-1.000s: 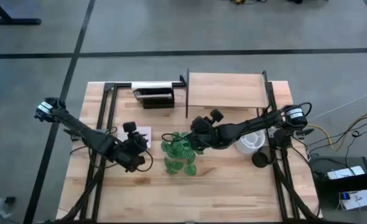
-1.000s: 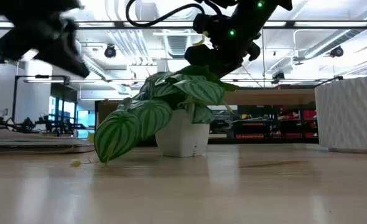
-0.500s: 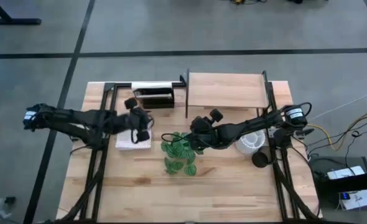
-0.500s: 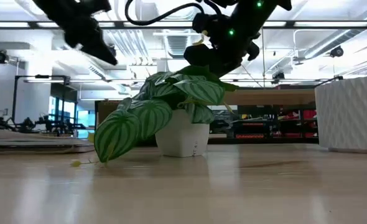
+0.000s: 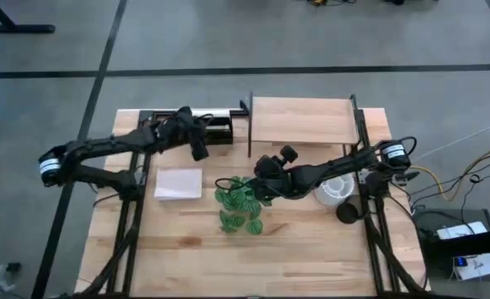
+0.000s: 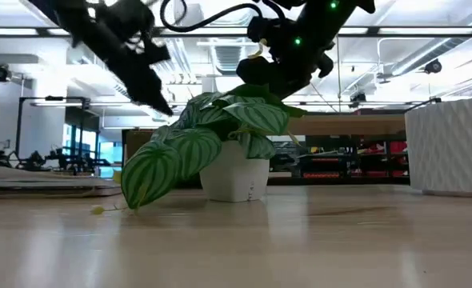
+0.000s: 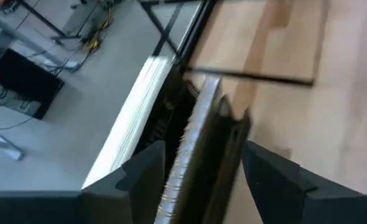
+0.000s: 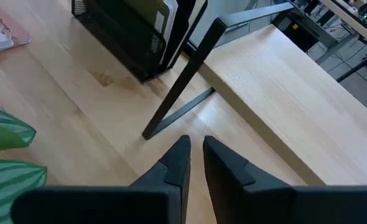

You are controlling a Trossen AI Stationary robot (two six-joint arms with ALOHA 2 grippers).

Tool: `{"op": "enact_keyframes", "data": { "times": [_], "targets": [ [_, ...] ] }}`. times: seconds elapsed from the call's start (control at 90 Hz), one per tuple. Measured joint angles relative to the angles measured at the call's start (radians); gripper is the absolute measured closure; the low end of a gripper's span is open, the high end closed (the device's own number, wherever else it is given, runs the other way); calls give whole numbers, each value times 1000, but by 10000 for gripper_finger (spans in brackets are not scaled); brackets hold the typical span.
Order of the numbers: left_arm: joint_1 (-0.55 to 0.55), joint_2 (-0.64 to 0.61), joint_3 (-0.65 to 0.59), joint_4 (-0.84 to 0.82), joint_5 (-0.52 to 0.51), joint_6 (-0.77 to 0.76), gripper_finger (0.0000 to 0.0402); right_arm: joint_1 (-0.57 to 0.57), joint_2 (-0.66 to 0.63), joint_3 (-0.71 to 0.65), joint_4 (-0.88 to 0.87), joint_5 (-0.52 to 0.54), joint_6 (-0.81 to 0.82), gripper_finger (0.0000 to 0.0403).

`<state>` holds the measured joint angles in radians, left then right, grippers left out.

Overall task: Stock shelves
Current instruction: Remove the green notebook from the black mesh bookshelf

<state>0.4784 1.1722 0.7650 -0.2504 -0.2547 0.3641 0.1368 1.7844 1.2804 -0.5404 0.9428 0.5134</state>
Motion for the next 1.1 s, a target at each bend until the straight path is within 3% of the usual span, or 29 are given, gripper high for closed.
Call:
{"op": "enact_keyframes", "data": {
  "times": [0.3, 0.533, 0.844, 1.1],
  "targets": [
    [60, 165, 4, 53, 20, 77, 204, 0, 0, -6, 6, -8, 44, 377],
    [65, 230, 5, 102, -37, 96, 262, 0, 0, -23, 6, -11, 122, 375],
    [64, 162, 5, 101, -93, 88, 370, 1, 0, -41, 7, -53, 131, 374],
    [63, 91, 5, 101, -93, 88, 384, 0, 0, -46, 8, -53, 122, 379]
  ]
}}
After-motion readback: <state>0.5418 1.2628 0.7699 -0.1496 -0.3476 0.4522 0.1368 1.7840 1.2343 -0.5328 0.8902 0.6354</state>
